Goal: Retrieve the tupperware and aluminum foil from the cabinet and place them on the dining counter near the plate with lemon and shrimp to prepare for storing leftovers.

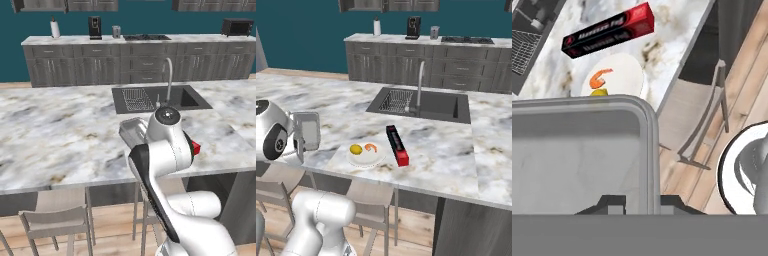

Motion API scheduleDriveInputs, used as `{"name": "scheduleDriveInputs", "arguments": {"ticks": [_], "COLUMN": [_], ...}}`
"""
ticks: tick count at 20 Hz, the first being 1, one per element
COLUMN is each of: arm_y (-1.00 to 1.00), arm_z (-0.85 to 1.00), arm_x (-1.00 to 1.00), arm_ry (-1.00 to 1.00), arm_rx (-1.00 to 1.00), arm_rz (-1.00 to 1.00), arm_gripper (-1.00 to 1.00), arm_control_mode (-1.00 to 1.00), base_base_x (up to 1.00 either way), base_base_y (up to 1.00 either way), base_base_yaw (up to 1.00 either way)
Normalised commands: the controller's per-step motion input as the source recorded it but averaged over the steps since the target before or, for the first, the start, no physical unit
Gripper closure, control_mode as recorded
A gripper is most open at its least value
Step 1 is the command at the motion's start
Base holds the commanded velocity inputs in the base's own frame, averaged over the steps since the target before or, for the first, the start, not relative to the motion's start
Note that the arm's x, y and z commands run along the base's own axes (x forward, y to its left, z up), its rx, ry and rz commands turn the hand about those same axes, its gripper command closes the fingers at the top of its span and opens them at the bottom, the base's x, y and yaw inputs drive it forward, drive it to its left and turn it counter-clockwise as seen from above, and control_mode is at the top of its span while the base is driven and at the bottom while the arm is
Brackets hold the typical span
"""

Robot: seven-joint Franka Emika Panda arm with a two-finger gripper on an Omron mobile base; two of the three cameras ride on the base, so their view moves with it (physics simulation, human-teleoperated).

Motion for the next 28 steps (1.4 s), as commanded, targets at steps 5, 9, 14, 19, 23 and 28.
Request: {"name": "scheduleDriveInputs", "arguments": {"ticks": [5, 9, 14, 19, 23, 28], "arm_y": [0.21, 0.00, 0.00, 0.00, 0.00, 0.00], "arm_z": [-0.07, -0.12, -0.37, -0.50, -0.46, -0.45], "arm_x": [0.32, 0.30, 0.36, 0.42, 0.48, 0.49], "arm_ry": [0.01, 0.03, 0.14, 0.14, 0.11, 0.07], "arm_rx": [0.00, 0.00, 0.00, -0.02, -0.03, -0.04], "arm_rz": [-0.07, -0.02, -0.02, -0.01, 0.00, 0.00], "arm_gripper": [1.00, 1.00, 1.00, 1.00, 1.00, 1.00], "arm_control_mode": [-1.00, -1.00, -1.00, -1.00, -1.00, -1.00], "base_base_x": [0.00, 0.00, 0.00, 0.00, 0.00, 0.00], "base_base_y": [0.00, 0.00, 0.00, 0.00, 0.00, 0.00], "base_base_yaw": [0.00, 0.00, 0.00, 0.00, 0.00, 0.00]}}
